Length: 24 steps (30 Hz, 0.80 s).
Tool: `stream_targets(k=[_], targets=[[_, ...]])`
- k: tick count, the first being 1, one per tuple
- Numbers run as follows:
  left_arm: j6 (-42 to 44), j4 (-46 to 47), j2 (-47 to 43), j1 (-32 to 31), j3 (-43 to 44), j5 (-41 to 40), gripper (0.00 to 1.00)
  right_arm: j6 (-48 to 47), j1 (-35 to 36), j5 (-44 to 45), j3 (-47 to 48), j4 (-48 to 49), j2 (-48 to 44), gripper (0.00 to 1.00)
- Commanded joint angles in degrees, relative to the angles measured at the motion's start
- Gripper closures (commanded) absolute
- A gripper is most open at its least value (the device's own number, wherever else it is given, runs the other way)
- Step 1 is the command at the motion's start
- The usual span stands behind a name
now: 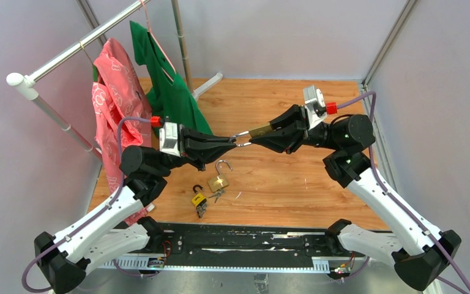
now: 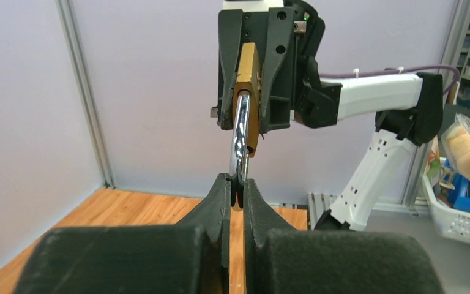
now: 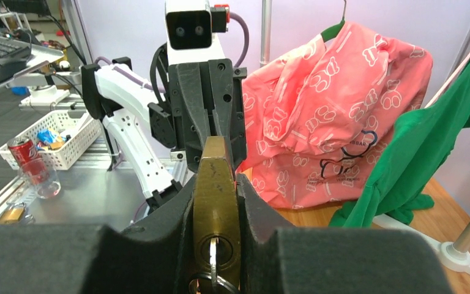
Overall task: Lock with the key
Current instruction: Lock the lock.
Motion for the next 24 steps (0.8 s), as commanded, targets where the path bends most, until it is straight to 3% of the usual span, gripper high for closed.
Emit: stream_targets(k=[1,5,10,14,16,19,24], targets=[[-3.31,16.14,0.98,-6.03,0.9,3.54,1.0,3.45,2.79,9.04,-4.52,-1.13,5.48,1.0],[1.19,15.31,0.98,-6.25,1.09,3.75,1.0,8.3,2.83,8.09,-5.64,3.35,6.12,1.0],[-12.57,16.09,3.2,-8.25,1.65,5.92,1.0,5.76,2.84,7.8,-5.52,5.3,7.26,1.0],[-12.63,17.76,4.22,-10.87,2.59,9.32,1.0,3.82,2.46,5.78,-3.52,6.89,9.68,1.0],[-10.43,17.96,4.2,-11.67,3.09,12.16,1.0,3.95,1.07,4.41,-3.28,8.1,10.36,1.0],[-6.39,15.14,2.77,-12.14,3.49,13.23,1.0,9.82,-2.06,-1.29,-4.61,17.67,10.98,1.0],[5.88,5.78,-0.49,-12.06,3.14,7.25,1.0,11.53,-2.66,-9.46,-2.77,20.23,11.67,1.0]])
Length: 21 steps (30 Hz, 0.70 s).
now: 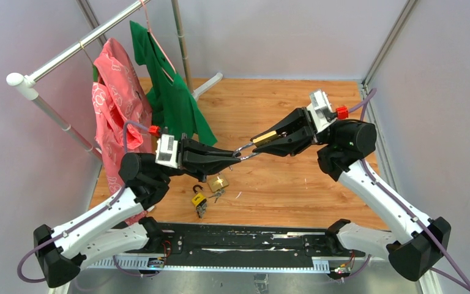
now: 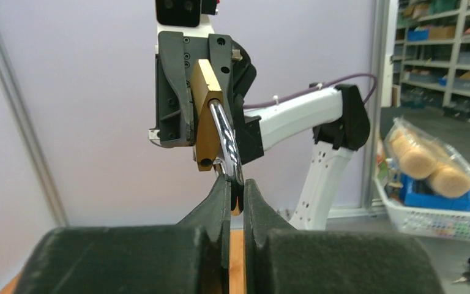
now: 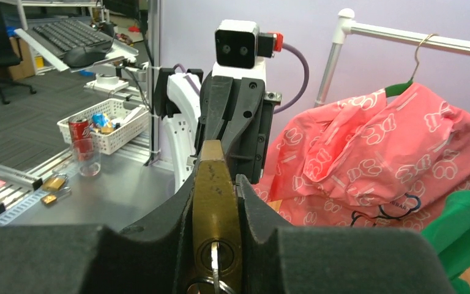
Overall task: Lock with the key
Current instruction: Lock the lock.
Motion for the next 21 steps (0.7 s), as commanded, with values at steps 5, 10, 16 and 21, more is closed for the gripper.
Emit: stream_targets(k=[5,10,16,21], targets=[[18.23,-7.16,-2.65,-4.6,2.83,0.82,1.0,-4.24,-0.7,2.24,-0.94,-10.25,6.27,1.0],[26.56,-10.86,-4.15,-4.62,2.57,-1.46,1.0,-3.98,-0.71,2.39,-0.94,-12.35,5.15,1.0],[22.03,-11.72,-2.91,-4.79,2.74,1.32,1.0,-3.05,-0.04,3.79,-0.58,-10.59,5.13,1.0],[15.84,-11.05,-1.38,-5.14,3.39,4.32,1.0,-5.91,0.35,5.27,-0.25,-13.2,4.55,1.0]])
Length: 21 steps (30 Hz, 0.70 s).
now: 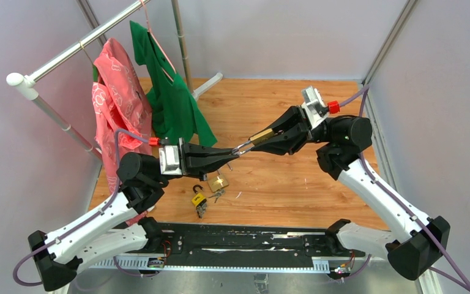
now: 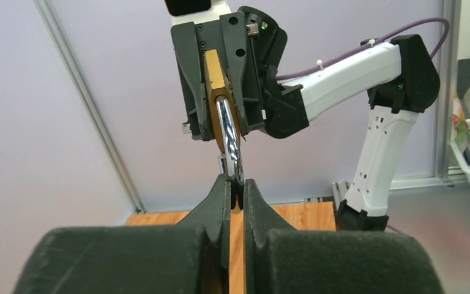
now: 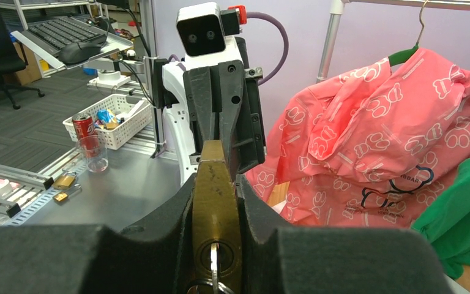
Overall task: Lock with the key
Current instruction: Lock the lock.
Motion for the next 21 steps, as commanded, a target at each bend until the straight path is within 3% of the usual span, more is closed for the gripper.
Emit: stream_targets(k=[1,4,16,21], targets=[[-6.1,3.86,3.1,-3.95,3.39,10.92,1.0,-7.23,0.86,8.13,-0.25,-10.68,2.96,1.0],[-9.06,5.18,3.56,-4.69,3.15,12.17,1.0,-10.73,0.89,9.55,0.17,-14.59,2.32,1.0],[-13.93,9.78,5.17,-5.68,3.15,12.25,1.0,-9.95,1.11,12.09,-1.47,-10.84,1.69,1.0],[-7.4,10.24,4.11,-5.7,2.56,10.86,1.0,-7.85,1.11,9.69,-0.69,-9.55,2.62,1.0]])
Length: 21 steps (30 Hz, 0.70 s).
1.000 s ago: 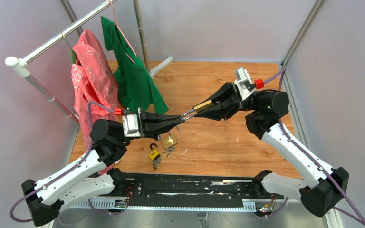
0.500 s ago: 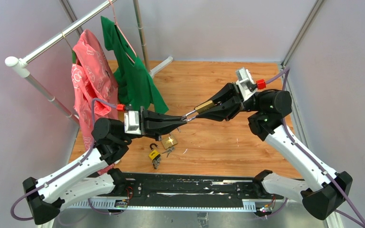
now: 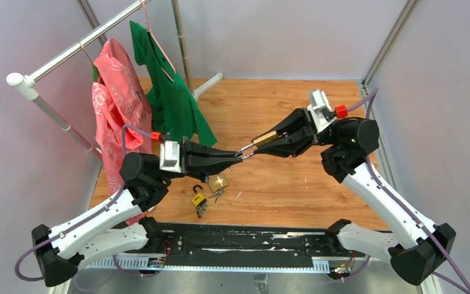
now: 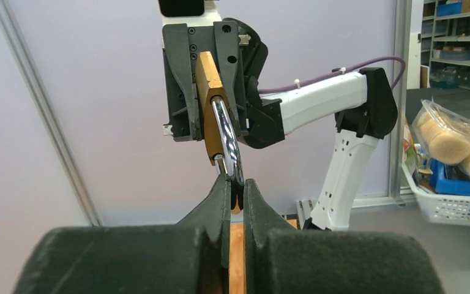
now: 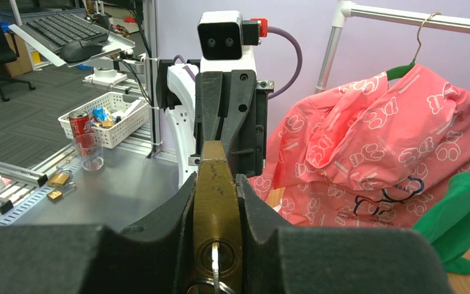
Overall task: Lock with the key
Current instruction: Lock the lock.
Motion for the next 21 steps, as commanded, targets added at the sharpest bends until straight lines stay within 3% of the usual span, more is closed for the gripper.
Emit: stream_targets(k=[1,5,8,16,21], targets=[[5.01,3.35,0.54,-4.64,1.81,7.3,1.0,-4.93,0.86,9.28,-2.12,-5.79,5.06,1.0],[12.85,2.51,0.74,-4.65,1.66,-1.62,1.0,-4.98,2.13,11.04,-5.04,-5.12,4.04,1.0],[14.93,3.37,1.2,-4.65,1.88,-2.37,1.0,-4.74,3.44,12.06,-5.54,-5.13,4.23,1.0],[3.36,5.02,2.62,-5.02,1.53,5.72,1.0,-7.21,4.04,13.42,-4.54,-4.69,4.89,1.0],[-0.73,7.64,3.76,-5.44,1.62,6.4,1.0,-5.36,4.01,13.13,-3.07,-0.33,7.14,1.0]])
